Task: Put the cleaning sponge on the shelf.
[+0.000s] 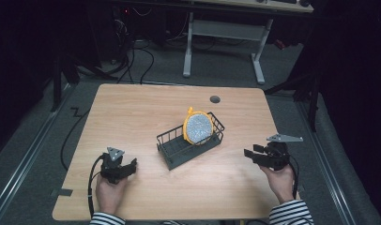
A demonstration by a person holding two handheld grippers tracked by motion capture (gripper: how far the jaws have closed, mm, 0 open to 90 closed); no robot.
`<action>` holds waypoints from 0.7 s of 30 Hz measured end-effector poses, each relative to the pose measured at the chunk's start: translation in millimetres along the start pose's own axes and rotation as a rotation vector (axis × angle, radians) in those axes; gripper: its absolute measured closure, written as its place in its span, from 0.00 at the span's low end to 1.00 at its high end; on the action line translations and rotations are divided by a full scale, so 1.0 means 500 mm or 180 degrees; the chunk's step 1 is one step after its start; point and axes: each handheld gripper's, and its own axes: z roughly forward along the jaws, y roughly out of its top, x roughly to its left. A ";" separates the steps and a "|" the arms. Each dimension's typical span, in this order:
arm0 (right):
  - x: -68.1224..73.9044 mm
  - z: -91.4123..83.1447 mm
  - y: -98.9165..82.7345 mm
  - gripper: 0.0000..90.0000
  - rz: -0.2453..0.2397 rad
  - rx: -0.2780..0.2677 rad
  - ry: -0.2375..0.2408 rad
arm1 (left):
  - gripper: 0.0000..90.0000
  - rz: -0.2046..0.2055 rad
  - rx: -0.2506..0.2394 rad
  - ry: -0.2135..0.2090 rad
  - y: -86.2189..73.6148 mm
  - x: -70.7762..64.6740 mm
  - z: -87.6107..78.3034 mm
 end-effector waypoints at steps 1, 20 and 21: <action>-0.002 0.003 -0.004 0.52 0.0021 -0.0006 0.0003 | 0.35 -0.0004 -0.0002 -0.0002 0.000 0.000 0.000; -0.012 0.088 -0.086 0.51 0.0021 0.0032 -0.0233 | 0.36 0.0000 -0.0001 0.0000 0.000 0.000 0.000; -0.012 0.091 -0.089 0.52 0.0001 0.0025 -0.0239 | 0.35 -0.0002 -0.0001 -0.0001 0.000 0.000 0.000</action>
